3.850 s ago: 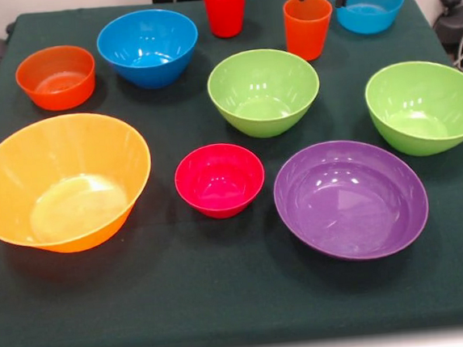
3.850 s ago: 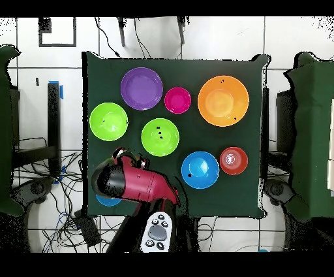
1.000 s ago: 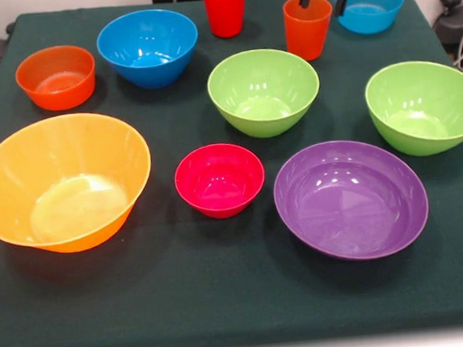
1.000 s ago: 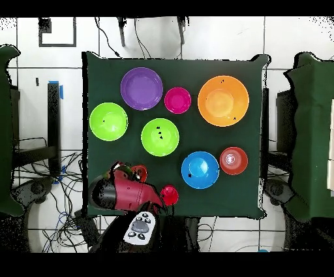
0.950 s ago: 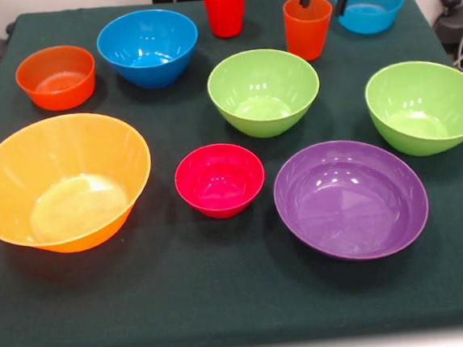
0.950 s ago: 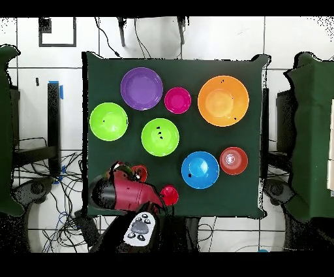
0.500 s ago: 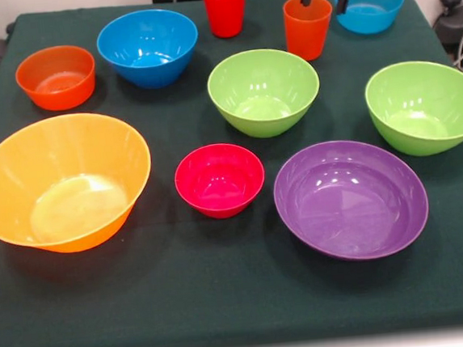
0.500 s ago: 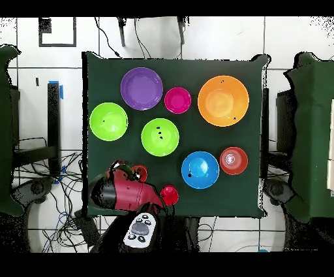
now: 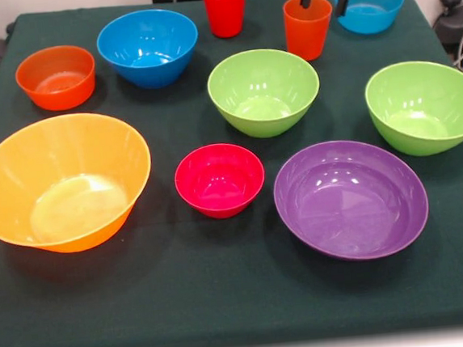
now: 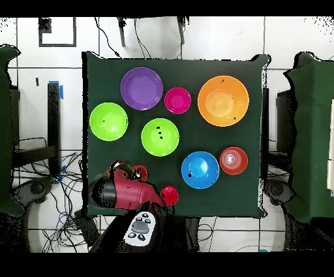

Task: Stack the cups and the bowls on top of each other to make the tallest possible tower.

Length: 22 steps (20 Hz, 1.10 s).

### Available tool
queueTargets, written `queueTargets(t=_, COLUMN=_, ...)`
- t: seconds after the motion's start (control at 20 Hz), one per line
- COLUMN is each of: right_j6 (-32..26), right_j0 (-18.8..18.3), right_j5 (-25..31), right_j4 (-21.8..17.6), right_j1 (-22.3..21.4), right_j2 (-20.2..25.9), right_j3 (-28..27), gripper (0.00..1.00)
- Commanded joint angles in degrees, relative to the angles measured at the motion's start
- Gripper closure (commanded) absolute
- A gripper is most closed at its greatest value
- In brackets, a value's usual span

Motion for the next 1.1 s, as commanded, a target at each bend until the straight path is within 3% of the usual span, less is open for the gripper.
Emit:
queueTargets(t=0.05, right_j6=6.39, right_j0=-1.39, right_j5=1.73, right_j4=-0.09, right_j1=4.48, right_j2=3.88, right_j3=-4.29, gripper=0.00)
queueTargets(t=0.35, right_j6=5.77, right_j0=-0.29, right_j5=2.98, right_j4=-0.22, right_j1=5.48, right_j2=1.94, right_j3=-5.95, gripper=0.00)
queueTargets(t=0.9, right_j6=5.81, right_j0=-2.63, right_j5=4.69, right_j4=-0.28, right_j1=4.95, right_j2=4.26, right_j3=-5.37, gripper=0.00)
queueTargets(t=0.95, right_j6=6.03, right_j0=-2.61, right_j5=4.54, right_j4=-0.21, right_j1=4.89, right_j2=4.34, right_j3=-5.20, gripper=1.00)
queueTargets(t=1.1, right_j6=6.11, right_j0=-2.58, right_j5=4.80, right_j4=-0.12, right_j1=4.84, right_j2=4.35, right_j3=-5.18, gripper=1.00)
